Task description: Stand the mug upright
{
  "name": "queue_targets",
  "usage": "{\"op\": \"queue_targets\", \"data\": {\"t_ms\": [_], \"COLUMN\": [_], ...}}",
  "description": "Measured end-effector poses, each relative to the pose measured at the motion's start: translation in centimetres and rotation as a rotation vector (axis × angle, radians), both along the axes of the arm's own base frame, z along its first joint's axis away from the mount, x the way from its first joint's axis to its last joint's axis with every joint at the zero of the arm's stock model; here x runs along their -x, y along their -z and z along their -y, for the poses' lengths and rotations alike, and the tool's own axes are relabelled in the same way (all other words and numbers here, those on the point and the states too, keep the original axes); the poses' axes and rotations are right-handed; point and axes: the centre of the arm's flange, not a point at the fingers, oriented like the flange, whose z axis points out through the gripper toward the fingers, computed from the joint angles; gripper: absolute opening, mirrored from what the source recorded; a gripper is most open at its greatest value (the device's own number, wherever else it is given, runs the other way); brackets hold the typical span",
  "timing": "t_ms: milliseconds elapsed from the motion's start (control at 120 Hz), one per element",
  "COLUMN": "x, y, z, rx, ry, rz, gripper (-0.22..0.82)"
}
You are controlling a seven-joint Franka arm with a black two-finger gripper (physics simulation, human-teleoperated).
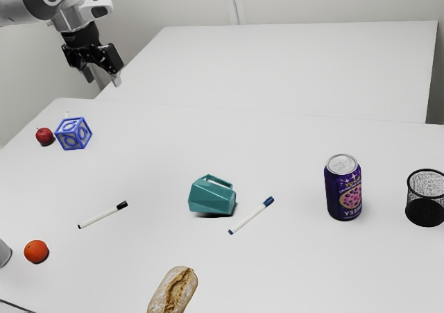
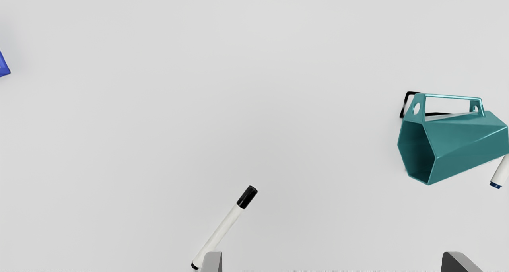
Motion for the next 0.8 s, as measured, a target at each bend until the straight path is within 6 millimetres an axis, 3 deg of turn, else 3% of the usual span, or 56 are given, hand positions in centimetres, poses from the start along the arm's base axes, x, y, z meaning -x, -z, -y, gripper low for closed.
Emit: {"op": "queue_targets", "data": {"t_ms": [242, 433, 717, 800], "x": [0.1, 0.0, 2.4, 2.5], "y": [0.1, 3.5, 16.6, 19.0], "z": [-0.1, 1.4, 1.2, 2.0], "rx": [0.003, 0.160, 0.542, 0.624], "ry": [-0.004, -0.011, -0.122, -0.130], "rz": [-0.006, -0.046, -0.158, -0.136], "gripper": [0.60, 0.60, 0.60, 0.60]}}
